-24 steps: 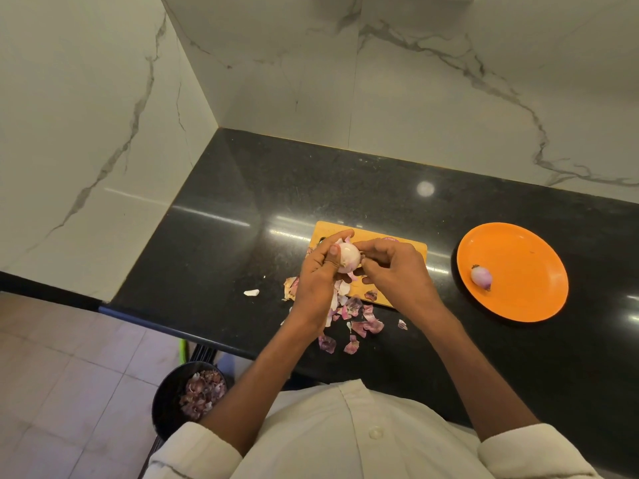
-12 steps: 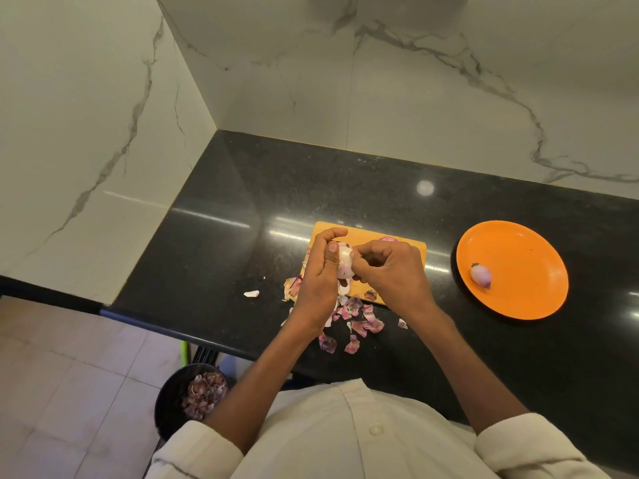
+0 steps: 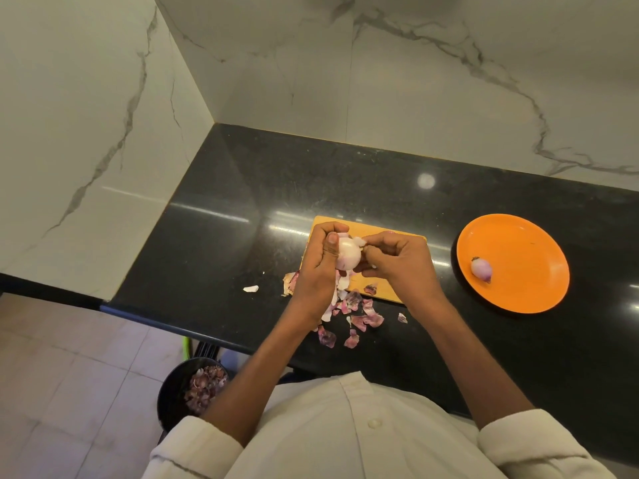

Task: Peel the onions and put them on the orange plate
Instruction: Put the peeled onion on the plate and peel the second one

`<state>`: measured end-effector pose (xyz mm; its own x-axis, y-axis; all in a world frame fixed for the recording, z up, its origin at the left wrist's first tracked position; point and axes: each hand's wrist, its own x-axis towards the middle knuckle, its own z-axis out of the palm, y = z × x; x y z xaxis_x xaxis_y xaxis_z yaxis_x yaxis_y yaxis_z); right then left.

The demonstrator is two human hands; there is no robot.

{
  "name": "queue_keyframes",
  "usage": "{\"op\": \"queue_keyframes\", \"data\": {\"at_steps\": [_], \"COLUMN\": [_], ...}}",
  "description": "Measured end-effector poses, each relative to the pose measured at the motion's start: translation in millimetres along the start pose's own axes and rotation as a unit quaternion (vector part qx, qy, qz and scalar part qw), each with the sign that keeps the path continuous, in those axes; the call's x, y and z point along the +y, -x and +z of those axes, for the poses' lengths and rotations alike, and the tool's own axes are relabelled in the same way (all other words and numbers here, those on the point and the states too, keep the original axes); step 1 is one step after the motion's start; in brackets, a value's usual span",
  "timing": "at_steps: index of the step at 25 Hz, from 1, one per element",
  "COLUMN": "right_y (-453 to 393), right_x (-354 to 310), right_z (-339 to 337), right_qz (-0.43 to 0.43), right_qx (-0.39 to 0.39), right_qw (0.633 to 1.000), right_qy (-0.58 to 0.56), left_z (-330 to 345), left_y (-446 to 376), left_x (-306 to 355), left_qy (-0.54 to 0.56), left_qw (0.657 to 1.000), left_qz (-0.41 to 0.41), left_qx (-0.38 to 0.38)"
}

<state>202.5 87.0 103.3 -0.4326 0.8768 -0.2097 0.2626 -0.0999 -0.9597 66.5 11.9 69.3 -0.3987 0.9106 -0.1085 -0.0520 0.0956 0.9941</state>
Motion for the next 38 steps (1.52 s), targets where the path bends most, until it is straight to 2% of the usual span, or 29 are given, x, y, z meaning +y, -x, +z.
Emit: {"op": "queue_keyframes", "data": {"at_steps": [3, 7, 10, 11, 14, 17, 19, 22, 25, 30, 33, 36, 38], "right_y": [-2, 2, 3, 4, 4, 1, 0, 1, 1, -6, -8, -5, -2], "right_x": [-1, 1, 3, 4, 6, 13, 12, 9, 7, 8, 10, 13, 14], "right_z": [-1, 11, 20, 23, 28, 25, 19, 9, 9, 8, 9, 6, 6], "right_qz": [0.022, -0.030, -0.073, -0.075, -0.036, -0.077, -0.118, -0.142, -0.137, -0.146, -0.149, -0.120, -0.078], "right_qx": [-0.017, -0.028, 0.005, 0.008, 0.018, 0.017, -0.016, -0.070, -0.084, -0.118, -0.096, -0.080, -0.085], "right_qw": [1.000, 0.995, 0.994, 0.995, 0.999, 0.993, 0.979, 0.973, 0.980, 0.971, 0.974, 0.984, 0.993], "right_qy": [-0.007, 0.089, 0.082, 0.062, -0.003, 0.087, 0.165, 0.170, 0.115, 0.147, 0.144, 0.108, 0.039], "left_z": [-1, -1, 5, 7, 8, 4, 0, -6, -2, -5, -4, -4, -6], "left_y": [-3, -5, -4, -2, -1, -1, -1, -1, 1, 3, 1, 1, -2], "left_x": [-2, -1, -1, -1, -11, -10, -5, -3, -3, -9, -9, -6, -6], "left_qy": [0.058, 0.181, 0.217, 0.203, 0.068, -0.005, -0.061, -0.127, -0.109, -0.072, -0.058, -0.063, -0.060], "left_qw": [0.996, 0.978, 0.965, 0.965, 0.984, 0.990, 0.990, 0.988, 0.991, 0.995, 0.995, 0.994, 0.995], "left_qz": [-0.051, -0.089, -0.131, -0.146, -0.154, -0.128, -0.103, -0.049, -0.033, -0.027, -0.037, -0.054, -0.055], "left_qx": [0.044, 0.055, 0.069, 0.075, 0.055, 0.063, 0.072, 0.066, 0.077, 0.070, 0.069, 0.065, 0.048]}}
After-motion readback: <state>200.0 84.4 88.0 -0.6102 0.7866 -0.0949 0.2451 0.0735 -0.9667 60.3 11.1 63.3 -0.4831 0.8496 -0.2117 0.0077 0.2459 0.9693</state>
